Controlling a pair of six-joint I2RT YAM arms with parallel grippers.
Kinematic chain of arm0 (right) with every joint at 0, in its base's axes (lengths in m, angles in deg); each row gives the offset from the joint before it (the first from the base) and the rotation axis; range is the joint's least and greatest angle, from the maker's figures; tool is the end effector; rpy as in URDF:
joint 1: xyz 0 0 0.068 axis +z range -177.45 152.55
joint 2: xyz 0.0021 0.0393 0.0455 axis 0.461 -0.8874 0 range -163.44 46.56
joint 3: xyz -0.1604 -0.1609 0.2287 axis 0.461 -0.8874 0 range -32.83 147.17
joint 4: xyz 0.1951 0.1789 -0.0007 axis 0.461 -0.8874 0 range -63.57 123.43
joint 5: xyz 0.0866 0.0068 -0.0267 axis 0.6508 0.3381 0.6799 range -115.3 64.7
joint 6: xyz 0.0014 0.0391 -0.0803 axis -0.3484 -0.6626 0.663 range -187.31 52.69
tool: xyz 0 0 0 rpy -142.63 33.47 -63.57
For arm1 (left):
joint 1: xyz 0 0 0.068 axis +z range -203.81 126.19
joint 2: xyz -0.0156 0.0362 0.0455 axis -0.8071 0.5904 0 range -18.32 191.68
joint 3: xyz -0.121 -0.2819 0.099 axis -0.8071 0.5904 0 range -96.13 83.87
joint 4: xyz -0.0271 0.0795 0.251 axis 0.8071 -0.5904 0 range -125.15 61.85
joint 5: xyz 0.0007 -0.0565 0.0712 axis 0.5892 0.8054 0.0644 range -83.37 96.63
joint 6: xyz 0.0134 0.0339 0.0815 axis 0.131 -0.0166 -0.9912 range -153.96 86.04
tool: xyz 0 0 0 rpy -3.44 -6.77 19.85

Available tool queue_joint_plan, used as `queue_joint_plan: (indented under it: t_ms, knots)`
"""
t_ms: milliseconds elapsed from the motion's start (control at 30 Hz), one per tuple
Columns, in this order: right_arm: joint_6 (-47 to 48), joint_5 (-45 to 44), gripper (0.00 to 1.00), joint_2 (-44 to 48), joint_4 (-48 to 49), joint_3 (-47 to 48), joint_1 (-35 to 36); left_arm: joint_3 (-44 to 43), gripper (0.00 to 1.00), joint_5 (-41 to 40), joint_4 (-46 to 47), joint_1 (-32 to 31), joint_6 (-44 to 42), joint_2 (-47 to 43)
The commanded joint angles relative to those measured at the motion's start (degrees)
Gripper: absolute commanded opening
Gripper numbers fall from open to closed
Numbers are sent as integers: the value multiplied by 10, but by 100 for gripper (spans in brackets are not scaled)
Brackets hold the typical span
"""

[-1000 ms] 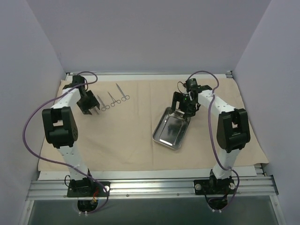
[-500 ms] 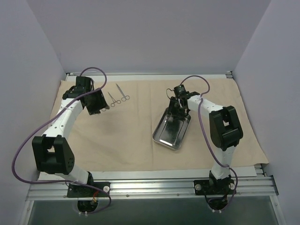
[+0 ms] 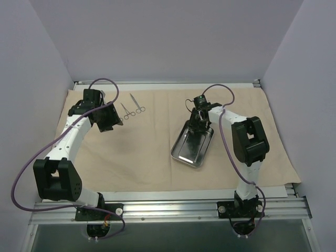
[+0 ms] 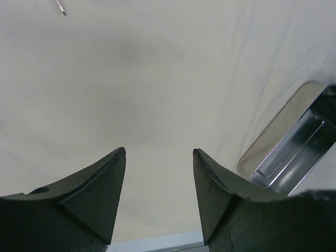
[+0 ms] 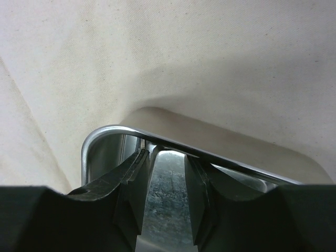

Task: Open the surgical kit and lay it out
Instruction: Pick up the medical item from the container.

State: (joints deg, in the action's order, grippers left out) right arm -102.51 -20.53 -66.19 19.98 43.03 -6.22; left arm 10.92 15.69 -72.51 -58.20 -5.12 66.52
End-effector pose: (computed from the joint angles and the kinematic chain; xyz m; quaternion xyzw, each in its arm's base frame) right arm 0.4398 0.1780 0.1847 0.1003 0.9346 0.1947 0.2801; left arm 0.3300 -0.0378 0.3079 -0.1796 0.9372 -0.1551 0.2557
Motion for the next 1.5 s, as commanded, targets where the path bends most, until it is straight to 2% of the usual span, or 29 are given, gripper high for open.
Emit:
queue_joint_plan:
  t_ms: [0, 600, 1000, 1233, 1433, 1467]
  knots:
    - [-8, -16, 34, -3, -10, 21, 6, 6, 63, 10, 21, 2, -3, -19]
    - [-11, -13, 34, 15, -23, 32, 17, 3, 63, 22, 25, 3, -3, -4]
    - [-2, -23, 35, -25, -29, 51, 28, 11, 63, 30, 27, 12, -7, -7]
    - [10, -63, 34, -89, -97, 93, 43, 16, 66, 36, 31, 14, -12, -14]
    - [21, -54, 12, -87, -103, 75, 43, 17, 66, 60, 31, 15, -17, -19]
    - [22, -54, 5, -85, -104, 75, 43, 18, 67, 73, 33, 14, -17, -21]
